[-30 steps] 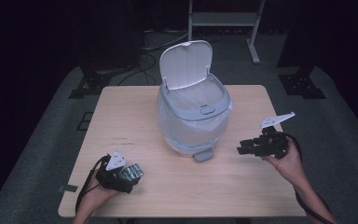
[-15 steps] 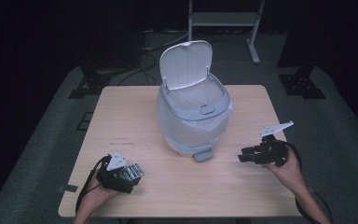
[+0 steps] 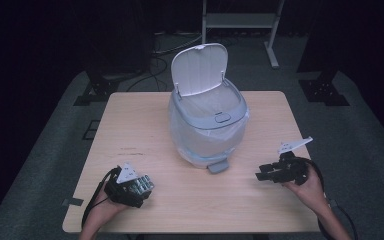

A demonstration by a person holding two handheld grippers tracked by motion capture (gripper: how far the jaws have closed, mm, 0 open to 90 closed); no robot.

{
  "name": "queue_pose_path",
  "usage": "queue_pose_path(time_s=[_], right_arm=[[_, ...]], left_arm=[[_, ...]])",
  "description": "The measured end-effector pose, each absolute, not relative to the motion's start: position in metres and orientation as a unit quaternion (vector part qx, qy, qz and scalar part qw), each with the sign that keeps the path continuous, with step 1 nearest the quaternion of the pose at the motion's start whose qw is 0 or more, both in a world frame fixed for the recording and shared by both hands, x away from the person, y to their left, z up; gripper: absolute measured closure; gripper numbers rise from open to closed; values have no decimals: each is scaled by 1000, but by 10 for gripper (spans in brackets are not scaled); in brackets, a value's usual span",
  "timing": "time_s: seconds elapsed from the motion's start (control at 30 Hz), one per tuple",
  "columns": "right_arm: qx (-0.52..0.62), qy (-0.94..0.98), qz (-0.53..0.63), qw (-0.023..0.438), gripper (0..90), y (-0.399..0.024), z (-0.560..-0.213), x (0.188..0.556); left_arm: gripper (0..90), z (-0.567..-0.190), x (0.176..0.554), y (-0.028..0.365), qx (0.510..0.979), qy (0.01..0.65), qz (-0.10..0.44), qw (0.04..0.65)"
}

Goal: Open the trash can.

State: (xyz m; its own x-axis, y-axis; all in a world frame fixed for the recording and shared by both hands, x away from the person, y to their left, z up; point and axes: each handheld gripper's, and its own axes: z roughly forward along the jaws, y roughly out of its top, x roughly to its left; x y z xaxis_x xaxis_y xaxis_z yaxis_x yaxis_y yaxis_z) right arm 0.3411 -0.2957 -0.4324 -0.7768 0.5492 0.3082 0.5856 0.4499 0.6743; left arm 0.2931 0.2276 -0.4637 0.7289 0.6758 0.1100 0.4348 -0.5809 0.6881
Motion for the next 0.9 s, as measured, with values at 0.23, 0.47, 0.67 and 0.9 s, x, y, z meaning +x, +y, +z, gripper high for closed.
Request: queue_pose_path(time_s=[0.23, 0.47, 0.67, 0.9], right_arm=[[-332, -853, -403, 26, 533, -297, -439, 339], [-329, -853, -404, 24, 516, -297, -443, 336], [-328, -853, -404, 25, 501, -296, -446, 334], [-325, -855, -404, 25, 485, -296, -446, 334]], left_arm=[[81, -468, 295, 228, 876, 316, 180, 316], [195, -469, 296, 231, 878, 321, 168, 313], [332, -467, 295, 231, 877, 320, 167, 317], [333, -461, 297, 231, 874, 323, 160, 324]])
